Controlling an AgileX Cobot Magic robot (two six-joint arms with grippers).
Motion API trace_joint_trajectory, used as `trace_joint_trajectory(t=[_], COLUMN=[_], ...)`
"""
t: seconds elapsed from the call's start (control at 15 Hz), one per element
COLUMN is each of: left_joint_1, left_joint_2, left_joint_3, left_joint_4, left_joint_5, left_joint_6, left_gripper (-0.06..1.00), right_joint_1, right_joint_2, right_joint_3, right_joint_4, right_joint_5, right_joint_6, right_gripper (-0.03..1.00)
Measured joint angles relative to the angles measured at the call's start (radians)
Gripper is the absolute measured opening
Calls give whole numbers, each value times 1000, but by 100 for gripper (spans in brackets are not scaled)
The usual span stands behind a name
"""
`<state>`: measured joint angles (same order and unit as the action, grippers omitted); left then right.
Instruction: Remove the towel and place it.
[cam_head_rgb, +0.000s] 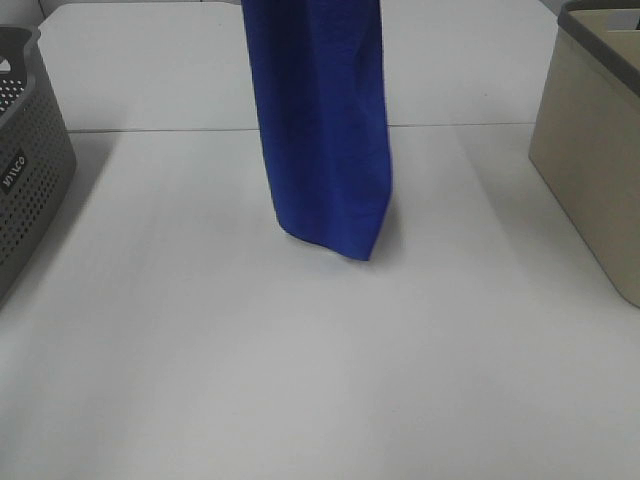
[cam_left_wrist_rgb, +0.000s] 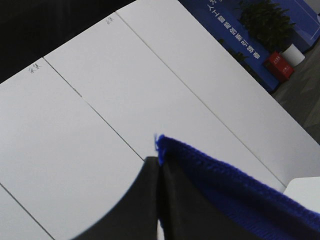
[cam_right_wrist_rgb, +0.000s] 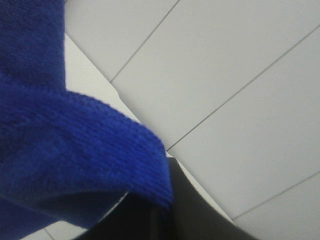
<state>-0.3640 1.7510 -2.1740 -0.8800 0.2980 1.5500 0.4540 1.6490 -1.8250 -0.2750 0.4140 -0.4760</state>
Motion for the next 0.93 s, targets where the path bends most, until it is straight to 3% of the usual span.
trace_joint_trajectory(t=[0.33, 0.73, 0.93], left_joint_1=[0, 0, 0], left_joint_2=[5, 47, 72], left_joint_3=[0, 0, -1], left_joint_4=[46, 105, 124], left_joint_5=[-17, -69, -156], left_joint_6=[-1, -1, -1], left_gripper=[0, 0, 0], right_joint_1=[-47, -47, -47], right_joint_2=[0, 10, 57], right_joint_3=[-2, -2, -7], right_joint_4=[-267, -302, -313], right_joint_5=[-49, -95, -167], right_joint_6=[237, 250, 250], right_gripper=[2, 2, 2])
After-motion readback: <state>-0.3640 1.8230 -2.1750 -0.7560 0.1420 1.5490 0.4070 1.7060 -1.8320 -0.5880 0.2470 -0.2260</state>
